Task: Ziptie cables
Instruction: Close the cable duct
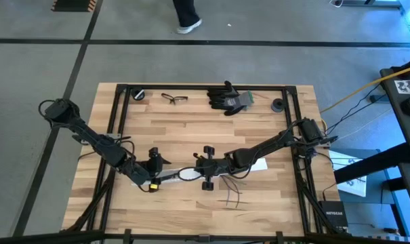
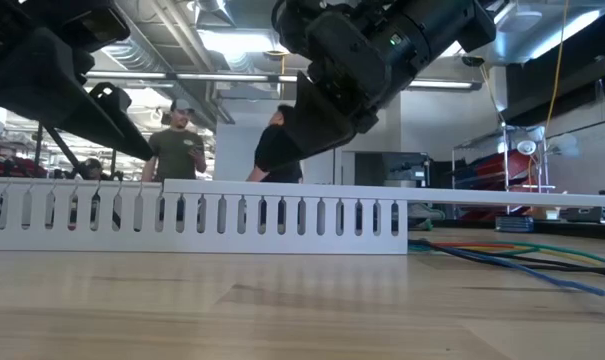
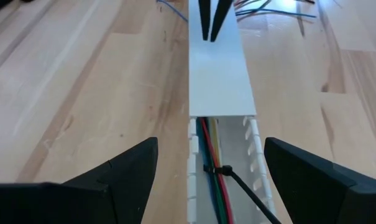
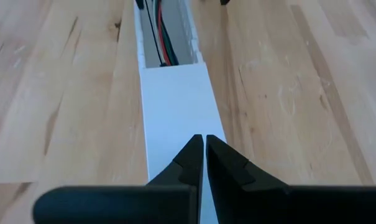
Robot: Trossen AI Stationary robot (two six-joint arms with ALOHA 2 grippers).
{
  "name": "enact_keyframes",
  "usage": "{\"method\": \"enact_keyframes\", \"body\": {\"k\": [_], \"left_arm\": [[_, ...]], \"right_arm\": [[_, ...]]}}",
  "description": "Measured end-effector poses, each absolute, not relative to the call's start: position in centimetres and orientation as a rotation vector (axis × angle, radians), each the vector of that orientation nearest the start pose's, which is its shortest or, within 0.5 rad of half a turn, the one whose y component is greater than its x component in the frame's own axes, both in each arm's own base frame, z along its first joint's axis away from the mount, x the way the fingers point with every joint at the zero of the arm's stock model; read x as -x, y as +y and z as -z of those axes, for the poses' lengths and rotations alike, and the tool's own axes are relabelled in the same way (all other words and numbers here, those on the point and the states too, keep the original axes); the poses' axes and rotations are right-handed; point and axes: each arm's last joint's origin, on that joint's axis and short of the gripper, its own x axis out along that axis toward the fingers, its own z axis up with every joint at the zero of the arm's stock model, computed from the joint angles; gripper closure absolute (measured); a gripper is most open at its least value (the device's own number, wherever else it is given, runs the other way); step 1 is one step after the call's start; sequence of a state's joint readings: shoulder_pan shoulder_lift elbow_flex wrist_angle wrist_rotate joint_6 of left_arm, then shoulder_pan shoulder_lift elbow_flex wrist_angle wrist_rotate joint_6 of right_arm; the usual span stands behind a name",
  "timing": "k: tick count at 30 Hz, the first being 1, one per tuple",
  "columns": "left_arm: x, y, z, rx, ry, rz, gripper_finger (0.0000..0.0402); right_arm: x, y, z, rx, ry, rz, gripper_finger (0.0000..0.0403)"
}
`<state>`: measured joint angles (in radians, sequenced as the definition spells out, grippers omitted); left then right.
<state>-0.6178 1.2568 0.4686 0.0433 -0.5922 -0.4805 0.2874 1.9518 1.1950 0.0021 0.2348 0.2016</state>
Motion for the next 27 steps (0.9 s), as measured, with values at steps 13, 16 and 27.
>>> {"method": "enact_keyframes", "body": {"k": [13,16,27], "left_arm": [[-18.97,-11.51,-16.11,0.055,0.594,-0.124,0.0121],[-18.98,-11.51,-16.11,0.085,0.592,-0.133,0.0121],[-18.97,-11.51,-16.10,0.107,0.591,-0.141,0.0121]], "right_arm": [[-39.25,10.90,-15.82,0.003,0.730,0.024,0.0398],[-39.25,10.90,-15.82,0.003,0.730,0.024,0.0398],[-39.25,10.90,-15.82,0.003,0.730,0.024,0.0398]]}}
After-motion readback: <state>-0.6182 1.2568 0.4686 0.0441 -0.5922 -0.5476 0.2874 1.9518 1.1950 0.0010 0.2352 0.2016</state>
